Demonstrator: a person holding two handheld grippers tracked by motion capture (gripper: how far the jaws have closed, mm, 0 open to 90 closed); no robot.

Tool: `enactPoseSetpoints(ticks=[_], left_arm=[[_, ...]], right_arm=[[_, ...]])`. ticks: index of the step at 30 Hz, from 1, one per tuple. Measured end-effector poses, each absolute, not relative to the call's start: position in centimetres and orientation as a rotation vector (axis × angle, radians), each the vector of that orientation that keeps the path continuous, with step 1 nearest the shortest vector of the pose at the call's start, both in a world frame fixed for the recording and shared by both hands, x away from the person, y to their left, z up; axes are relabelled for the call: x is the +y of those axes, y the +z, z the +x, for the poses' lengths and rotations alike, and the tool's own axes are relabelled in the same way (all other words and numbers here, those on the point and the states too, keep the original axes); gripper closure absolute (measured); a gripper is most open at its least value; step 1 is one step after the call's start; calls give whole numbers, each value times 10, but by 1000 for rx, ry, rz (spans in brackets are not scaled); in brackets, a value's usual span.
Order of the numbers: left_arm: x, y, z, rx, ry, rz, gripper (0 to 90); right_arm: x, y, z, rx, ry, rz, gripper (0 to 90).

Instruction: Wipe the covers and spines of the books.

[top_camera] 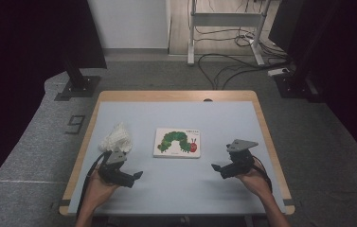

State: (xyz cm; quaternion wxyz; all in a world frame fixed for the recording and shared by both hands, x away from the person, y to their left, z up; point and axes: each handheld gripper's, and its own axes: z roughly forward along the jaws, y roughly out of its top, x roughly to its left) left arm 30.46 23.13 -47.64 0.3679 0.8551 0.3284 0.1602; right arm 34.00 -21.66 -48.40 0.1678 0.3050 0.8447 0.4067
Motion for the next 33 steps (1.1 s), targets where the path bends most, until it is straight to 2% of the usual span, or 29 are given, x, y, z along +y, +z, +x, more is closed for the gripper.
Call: enactPoseSetpoints(ticks=[10,22,26,33], left_arm=[[247,-493,290,885,420,2204,2],[255,-527,289,940,369,2242,0],[254,-528,292,949,339,2259,0],[253,-528,291,949,352,2261,0]], right_arm=[[-240,-489,327,2369,1120,910,0],[-249,-523,322,2404,1059,969,0],[-248,-535,322,2434,1035,1003,0],[-248,-536,324,2447,1030,1022,0]])
